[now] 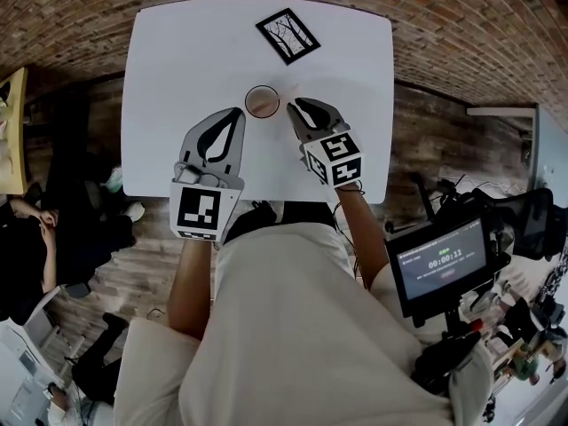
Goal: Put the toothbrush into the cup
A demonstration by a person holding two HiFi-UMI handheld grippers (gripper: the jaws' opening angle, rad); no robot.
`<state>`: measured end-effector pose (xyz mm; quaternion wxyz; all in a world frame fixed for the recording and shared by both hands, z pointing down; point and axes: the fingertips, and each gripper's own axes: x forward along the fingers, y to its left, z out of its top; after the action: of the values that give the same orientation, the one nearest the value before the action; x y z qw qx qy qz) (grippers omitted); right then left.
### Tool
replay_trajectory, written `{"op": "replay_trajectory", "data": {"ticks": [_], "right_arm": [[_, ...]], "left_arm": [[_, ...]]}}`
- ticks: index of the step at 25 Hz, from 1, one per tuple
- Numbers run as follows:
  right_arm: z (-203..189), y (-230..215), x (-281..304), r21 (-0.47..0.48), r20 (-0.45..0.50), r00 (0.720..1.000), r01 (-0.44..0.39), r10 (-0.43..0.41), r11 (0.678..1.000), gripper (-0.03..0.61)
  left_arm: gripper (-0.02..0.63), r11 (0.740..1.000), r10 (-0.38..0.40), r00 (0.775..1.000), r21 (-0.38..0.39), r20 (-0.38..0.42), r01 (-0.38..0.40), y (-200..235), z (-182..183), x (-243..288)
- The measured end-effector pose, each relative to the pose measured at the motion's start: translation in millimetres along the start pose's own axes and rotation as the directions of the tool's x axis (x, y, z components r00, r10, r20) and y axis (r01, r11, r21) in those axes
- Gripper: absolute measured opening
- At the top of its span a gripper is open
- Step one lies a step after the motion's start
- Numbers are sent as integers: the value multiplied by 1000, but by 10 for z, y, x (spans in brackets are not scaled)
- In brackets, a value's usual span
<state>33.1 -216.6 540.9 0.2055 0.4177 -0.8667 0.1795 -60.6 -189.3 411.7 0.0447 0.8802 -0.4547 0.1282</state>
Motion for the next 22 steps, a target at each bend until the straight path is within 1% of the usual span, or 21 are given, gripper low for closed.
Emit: {"op": "replay_trajectory", "data": {"ticks": [7,10,14,16,22], "right_arm": [[329,-67,-226,-27,74,996,44,-42,999,55],[510,-27,-337,-28,108,992,66,-62,997,55],[777,55,-537,-25,164,982,100,-95,995,54],[867,24,-614,-27,192,976,112,-105,993,36],[1092,23,-764,-42,257,961,119,-104,992,32]], "left_arm": [[6,1000,-8,1000,16,30,8,-55,108,-38],[7,1000,-11,999,25,42,10,-50,154,-110],[7,999,-11,998,37,66,9,-34,269,-245],[6,999,-9,997,41,79,6,-44,311,-222],[7,998,-9,994,58,113,2,-47,418,-180]]}}
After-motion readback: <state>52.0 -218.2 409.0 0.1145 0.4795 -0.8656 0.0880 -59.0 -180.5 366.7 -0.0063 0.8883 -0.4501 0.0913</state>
